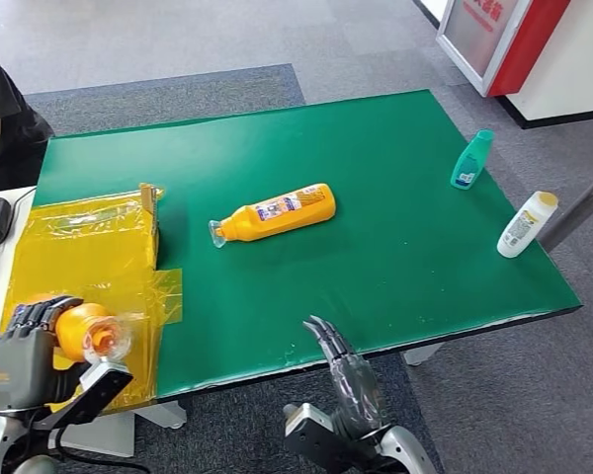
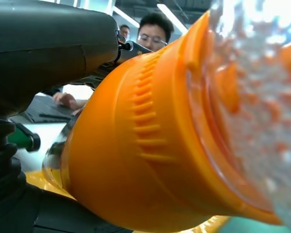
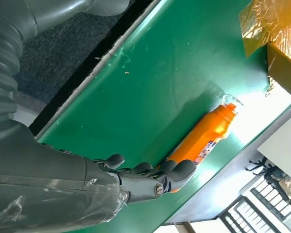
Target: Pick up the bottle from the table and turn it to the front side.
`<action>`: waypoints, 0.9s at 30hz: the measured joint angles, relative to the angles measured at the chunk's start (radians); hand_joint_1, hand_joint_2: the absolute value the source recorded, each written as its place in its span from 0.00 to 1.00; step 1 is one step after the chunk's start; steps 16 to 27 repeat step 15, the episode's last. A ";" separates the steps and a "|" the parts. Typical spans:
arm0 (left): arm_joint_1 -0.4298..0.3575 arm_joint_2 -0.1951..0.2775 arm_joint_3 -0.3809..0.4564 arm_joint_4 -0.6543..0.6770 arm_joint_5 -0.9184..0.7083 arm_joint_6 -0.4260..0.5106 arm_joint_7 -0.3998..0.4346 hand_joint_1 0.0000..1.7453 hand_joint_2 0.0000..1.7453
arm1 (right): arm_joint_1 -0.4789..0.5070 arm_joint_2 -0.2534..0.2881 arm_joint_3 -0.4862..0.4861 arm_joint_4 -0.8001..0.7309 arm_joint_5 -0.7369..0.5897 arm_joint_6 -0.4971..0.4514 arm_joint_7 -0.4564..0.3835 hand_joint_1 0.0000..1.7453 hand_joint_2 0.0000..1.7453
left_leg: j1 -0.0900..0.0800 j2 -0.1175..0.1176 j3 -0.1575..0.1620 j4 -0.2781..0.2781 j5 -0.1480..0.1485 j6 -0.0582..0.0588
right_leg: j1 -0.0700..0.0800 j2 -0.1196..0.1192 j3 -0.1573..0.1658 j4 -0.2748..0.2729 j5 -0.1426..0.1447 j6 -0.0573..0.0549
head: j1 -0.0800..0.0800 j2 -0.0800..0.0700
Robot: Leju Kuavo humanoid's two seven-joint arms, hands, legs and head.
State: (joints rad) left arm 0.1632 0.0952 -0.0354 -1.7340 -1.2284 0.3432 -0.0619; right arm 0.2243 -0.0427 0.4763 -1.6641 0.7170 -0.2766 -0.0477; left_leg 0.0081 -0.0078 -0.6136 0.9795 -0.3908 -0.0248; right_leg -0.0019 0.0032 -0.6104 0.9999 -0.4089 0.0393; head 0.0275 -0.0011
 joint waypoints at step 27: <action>-0.113 0.029 0.008 0.184 -0.206 -0.117 0.197 0.94 1.00 | -0.007 -0.004 0.005 0.005 -0.071 0.042 -0.020 0.00 1.00 | 0.000 0.000 0.000 0.000 0.001 0.000 | 0.000 0.000 -0.001 0.000 0.001 0.000 | 0.000 0.000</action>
